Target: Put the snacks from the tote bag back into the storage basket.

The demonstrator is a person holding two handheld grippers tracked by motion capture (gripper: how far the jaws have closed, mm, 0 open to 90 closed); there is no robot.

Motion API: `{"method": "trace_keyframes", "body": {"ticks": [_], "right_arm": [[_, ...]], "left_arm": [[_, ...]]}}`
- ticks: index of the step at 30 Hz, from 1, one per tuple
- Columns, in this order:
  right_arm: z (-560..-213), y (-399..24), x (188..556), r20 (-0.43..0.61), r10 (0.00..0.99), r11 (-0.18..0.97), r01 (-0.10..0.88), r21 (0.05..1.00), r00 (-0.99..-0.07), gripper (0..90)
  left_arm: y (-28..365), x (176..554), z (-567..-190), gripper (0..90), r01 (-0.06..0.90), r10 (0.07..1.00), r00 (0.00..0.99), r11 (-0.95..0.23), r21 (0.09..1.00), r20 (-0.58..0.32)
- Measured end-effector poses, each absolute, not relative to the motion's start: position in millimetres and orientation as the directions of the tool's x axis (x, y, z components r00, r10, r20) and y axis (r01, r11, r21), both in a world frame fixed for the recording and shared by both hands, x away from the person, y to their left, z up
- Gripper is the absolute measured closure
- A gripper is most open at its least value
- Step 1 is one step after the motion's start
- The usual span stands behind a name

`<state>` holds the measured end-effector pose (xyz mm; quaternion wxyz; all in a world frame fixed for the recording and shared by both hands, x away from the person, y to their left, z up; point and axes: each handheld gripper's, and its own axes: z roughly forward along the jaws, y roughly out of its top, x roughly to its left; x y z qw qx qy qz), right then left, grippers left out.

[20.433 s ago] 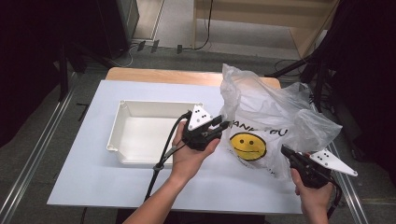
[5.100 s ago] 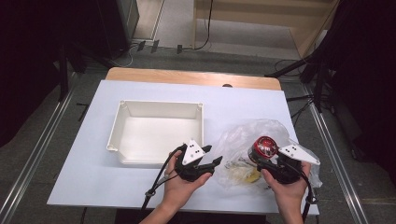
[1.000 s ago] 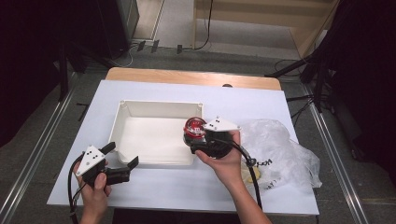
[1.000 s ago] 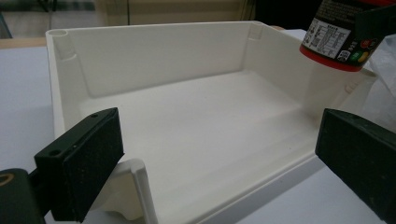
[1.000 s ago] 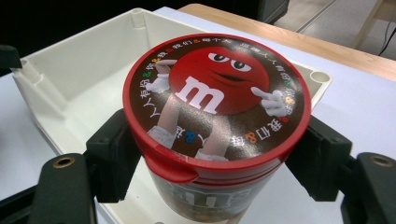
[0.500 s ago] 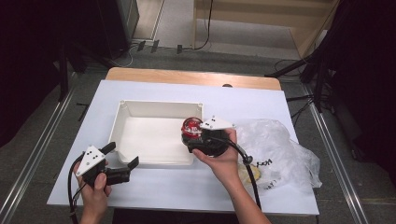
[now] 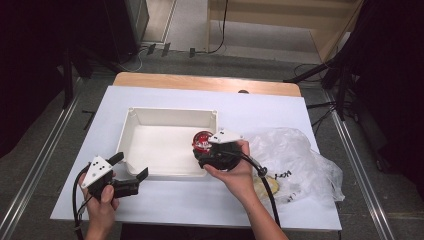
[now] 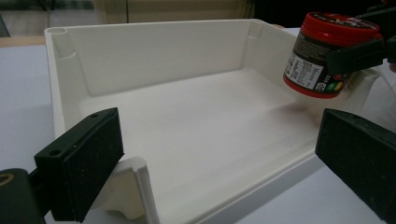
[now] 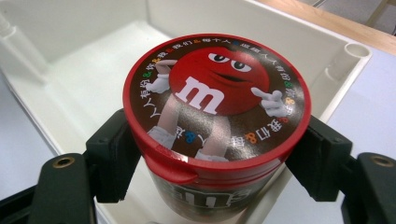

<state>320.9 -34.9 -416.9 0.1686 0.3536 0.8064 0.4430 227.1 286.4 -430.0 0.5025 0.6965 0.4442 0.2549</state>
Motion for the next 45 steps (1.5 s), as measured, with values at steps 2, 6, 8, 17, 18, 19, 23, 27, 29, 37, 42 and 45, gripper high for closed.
{"method": "trace_keyframes", "body": {"ticks": [2, 6, 8, 17, 18, 19, 23, 27, 29, 37, 42, 45], "right_arm": [[-419, -34, 321, 0.038, 0.718, 0.366, 0.423, 0.829, -0.695, 25.7], [-420, -33, 320, 0.032, 0.717, 0.37, 0.42, 0.829, -0.696, 25.7], [-420, -33, 320, 0.036, 0.717, 0.367, 0.421, 0.829, -0.696, 25.7], [-417, -39, 319, 0.046, 0.721, 0.349, 0.419, 0.838, -0.692, 28.4], [-416, -41, 319, 0.051, 0.726, 0.332, 0.415, 0.847, -0.686, 29.8], [-415, -42, 319, 0.052, 0.727, 0.331, 0.415, 0.848, -0.685, 29.8], [-414, -45, 320, 0.066, 0.722, 0.325, 0.422, 0.846, -0.689, 27.6], [-411, -52, 318, 0.087, 0.72, 0.294, 0.416, 0.86, -0.688, 26.5], [-409, -57, 317, 0.095, 0.721, 0.275, 0.41, 0.87, -0.686, 25.3], [-399, -78, 312, 0.089, 0.751, 0.242, 0.397, 0.885, -0.654, 17.2], [-396, -96, 309, 0.089, 0.78, 0.216, 0.4, 0.891, -0.62, 15.3], [-397, -106, 307, 0.081, 0.793, 0.209, 0.394, 0.895, -0.604, 15.1]], "left_arm": [[286, 227, -430, 1.0, 0.364, 0.875, 0.475, -0.099, 0.926, -0.093], [286, 227, -431, 1.0, 0.365, 0.875, 0.476, -0.099, 0.926, -0.094], [286, 227, -430, 1.0, 0.365, 0.875, 0.475, -0.101, 0.925, -0.092], [286, 227, -431, 1.0, 0.365, 0.875, 0.476, -0.099, 0.926, -0.094], [286, 227, -431, 1.0, 0.365, 0.875, 0.476, -0.099, 0.926, -0.094], [286, 228, -431, 1.0, 0.366, 0.874, 0.477, -0.1, 0.925, -0.094], [286, 228, -431, 1.0, 0.365, 0.874, 0.478, -0.105, 0.925, -0.09], [286, 227, -431, 1.0, 0.363, 0.873, 0.478, -0.102, 0.926, -0.092], [286, 227, -430, 1.0, 0.363, 0.873, 0.479, -0.1, 0.926, -0.093], [285, 228, -431, 1.0, 0.361, 0.872, 0.48, -0.102, 0.927, -0.092], [284, 228, -432, 1.0, 0.364, 0.872, 0.481, -0.102, 0.926, -0.093], [284, 228, -432, 1.0, 0.364, 0.872, 0.481, -0.104, 0.926, -0.091]]}}
